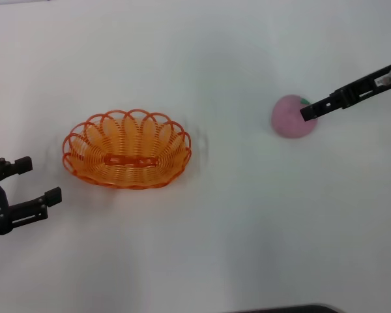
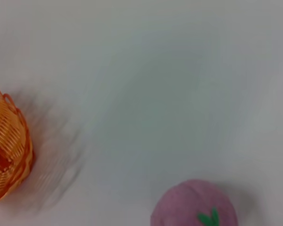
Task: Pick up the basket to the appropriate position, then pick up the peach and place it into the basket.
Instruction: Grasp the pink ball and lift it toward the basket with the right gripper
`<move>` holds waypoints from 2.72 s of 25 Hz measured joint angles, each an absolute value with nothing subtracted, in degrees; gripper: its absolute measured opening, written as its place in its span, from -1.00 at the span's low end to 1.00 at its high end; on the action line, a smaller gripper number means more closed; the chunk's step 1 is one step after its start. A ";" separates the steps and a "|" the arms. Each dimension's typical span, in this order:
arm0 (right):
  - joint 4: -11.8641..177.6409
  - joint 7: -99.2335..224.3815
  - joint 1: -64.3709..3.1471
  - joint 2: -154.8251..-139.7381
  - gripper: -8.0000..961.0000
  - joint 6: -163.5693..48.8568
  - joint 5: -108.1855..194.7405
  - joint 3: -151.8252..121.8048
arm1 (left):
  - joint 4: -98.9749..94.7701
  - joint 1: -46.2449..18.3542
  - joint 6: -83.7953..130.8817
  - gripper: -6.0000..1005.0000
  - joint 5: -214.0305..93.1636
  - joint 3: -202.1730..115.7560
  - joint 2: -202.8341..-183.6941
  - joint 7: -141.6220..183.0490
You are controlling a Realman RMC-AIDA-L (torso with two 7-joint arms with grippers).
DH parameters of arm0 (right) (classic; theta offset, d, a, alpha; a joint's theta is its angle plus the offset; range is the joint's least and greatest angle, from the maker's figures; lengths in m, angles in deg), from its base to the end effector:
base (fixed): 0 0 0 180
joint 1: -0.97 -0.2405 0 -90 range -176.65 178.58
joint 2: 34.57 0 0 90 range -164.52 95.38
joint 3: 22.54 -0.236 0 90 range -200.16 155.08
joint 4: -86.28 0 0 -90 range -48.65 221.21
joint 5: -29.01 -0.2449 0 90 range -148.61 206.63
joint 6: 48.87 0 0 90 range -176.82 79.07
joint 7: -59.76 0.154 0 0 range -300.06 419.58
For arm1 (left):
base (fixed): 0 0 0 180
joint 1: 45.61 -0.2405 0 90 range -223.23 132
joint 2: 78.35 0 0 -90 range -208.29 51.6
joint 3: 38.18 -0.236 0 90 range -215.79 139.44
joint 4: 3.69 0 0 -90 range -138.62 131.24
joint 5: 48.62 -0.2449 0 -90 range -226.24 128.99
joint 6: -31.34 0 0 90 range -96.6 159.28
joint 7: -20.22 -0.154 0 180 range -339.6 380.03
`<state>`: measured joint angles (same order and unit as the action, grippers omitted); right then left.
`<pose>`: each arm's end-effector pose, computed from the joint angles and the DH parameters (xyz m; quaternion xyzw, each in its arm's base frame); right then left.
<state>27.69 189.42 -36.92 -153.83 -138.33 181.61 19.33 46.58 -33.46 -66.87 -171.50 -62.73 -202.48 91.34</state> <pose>0.2635 0.3895 0.0544 -0.8662 0.4667 -0.0535 0.1707 -0.3529 0.2455 0.0377 -0.9116 -0.2699 -0.2163 0.2221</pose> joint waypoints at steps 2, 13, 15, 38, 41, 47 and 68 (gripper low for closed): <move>27.95 190.12 -37.28 -153.99 0.97 -137.39 181.63 20.79 | 46.58 -33.39 -66.69 0.77 -171.97 -62.89 -202.45 91.66; 31.42 191.99 -39.16 -154.39 0.97 -131.92 181.30 25.19 | 46.58 -33.01 -66.62 0.77 -172.50 -62.91 -202.36 91.67; 32.94 192.09 -39.77 -154.43 0.97 -131.40 181.28 25.76 | 46.58 -32.98 -66.42 0.77 -172.64 -62.92 -202.36 91.51; 35.30 195.47 -40.06 -154.36 0.95 -127.96 181.68 30.15 | 46.72 -32.88 -66.31 0.77 -172.62 -62.59 -202.28 91.65; 35.31 195.59 -39.99 -154.36 0.87 -127.75 181.68 30.67 | 46.69 -32.85 -66.31 0.77 -172.62 -62.59 -202.27 91.67; 35.31 195.73 -40.16 -154.37 0.31 -127.66 181.68 30.81 | 46.59 -32.58 -66.31 0.77 -172.62 -62.61 -202.27 91.64; 29.44 194.46 -37.94 -154.05 0.00 -136.06 168.27 29.31 | 46.02 -32.78 -65.56 0.77 -172.82 -62.69 -202.27 91.32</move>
<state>29.44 194.46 -37.94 -154.05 -136.06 168.27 29.31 46.02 -32.78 -65.56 -172.82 -62.69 -202.27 91.32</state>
